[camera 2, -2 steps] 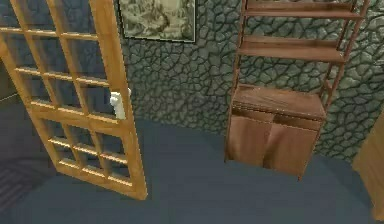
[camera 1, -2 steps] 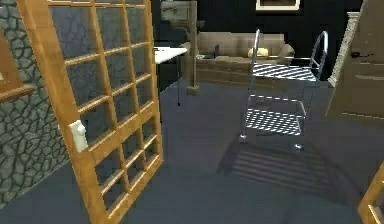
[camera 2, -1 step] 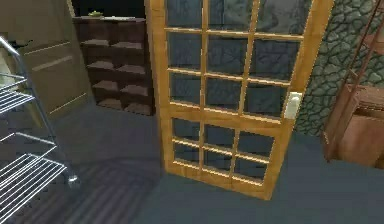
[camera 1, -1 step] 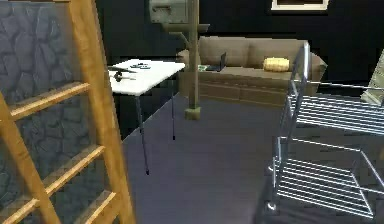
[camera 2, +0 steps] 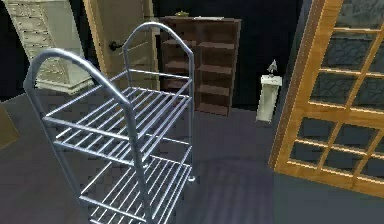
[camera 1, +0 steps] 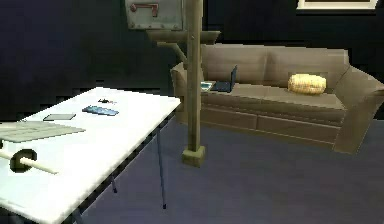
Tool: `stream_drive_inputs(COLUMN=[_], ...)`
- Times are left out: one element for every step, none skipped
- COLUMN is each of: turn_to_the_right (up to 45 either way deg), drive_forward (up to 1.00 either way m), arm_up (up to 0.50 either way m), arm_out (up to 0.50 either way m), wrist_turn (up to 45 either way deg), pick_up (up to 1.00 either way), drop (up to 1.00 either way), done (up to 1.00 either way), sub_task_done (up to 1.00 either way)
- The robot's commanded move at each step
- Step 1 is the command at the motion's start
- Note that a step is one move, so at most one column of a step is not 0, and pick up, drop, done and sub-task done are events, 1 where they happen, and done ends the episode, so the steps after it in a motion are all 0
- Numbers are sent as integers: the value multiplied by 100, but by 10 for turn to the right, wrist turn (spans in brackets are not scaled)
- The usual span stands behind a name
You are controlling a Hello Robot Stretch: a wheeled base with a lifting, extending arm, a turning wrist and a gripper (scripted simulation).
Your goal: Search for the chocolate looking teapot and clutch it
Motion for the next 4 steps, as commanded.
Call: stream_drive_inputs(turn_to_the_right=[0,180,0,300], drive_forward=[25,0,75,0], arm_up=[0,0,0,0], arm_out=[0,0,0,0], wrist_turn=[0,0,0,0], pick_up=[0,0,0,0], drop=[0,0,0,0], done=[0,0,0,0], sub_task_done=[0,0,0,0])
